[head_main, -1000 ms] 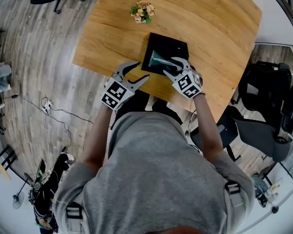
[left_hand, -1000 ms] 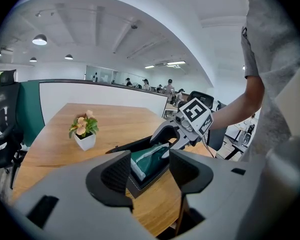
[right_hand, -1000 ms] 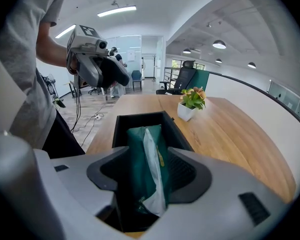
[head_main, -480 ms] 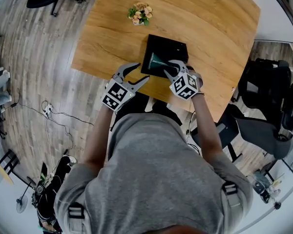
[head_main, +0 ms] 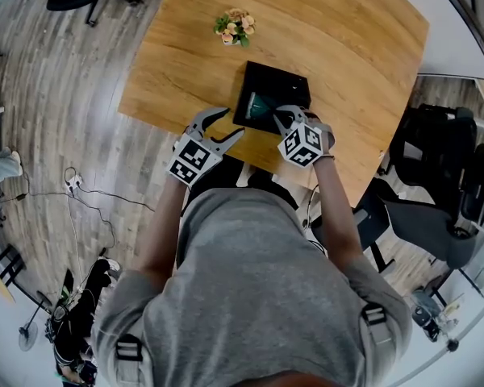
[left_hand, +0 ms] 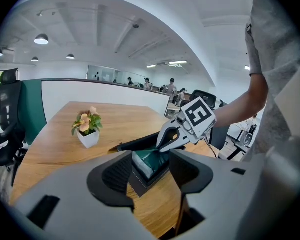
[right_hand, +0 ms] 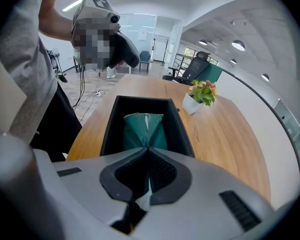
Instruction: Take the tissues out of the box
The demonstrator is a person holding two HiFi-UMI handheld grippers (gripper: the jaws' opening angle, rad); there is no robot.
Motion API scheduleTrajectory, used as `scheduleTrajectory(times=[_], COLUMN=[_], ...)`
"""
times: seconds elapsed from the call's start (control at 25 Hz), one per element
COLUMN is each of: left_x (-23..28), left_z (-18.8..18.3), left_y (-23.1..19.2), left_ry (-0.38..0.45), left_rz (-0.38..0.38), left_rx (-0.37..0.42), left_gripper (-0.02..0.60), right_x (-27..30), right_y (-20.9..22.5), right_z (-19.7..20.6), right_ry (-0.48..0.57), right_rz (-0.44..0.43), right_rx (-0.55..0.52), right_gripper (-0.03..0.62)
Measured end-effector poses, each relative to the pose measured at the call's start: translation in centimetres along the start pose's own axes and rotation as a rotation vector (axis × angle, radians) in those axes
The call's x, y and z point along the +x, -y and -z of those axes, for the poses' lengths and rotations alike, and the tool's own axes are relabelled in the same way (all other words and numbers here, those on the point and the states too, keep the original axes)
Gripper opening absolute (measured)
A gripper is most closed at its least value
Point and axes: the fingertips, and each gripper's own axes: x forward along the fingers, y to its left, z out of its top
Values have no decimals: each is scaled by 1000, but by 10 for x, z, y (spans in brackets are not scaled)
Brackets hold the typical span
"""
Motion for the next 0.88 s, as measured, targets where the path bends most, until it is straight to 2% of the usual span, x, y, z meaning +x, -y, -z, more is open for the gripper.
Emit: scheduleTrajectory(times=[0.88], left_x=[-4], left_z=[-7], left_y=[20], left_ry=[16], left_rz=[-25], left_rx=[8], left_gripper=[247], right_x=[-7], right_y=[-1], right_z=[-4], right_ry=[37], right_rz=[12], right_rx=[-8], right_gripper=[8])
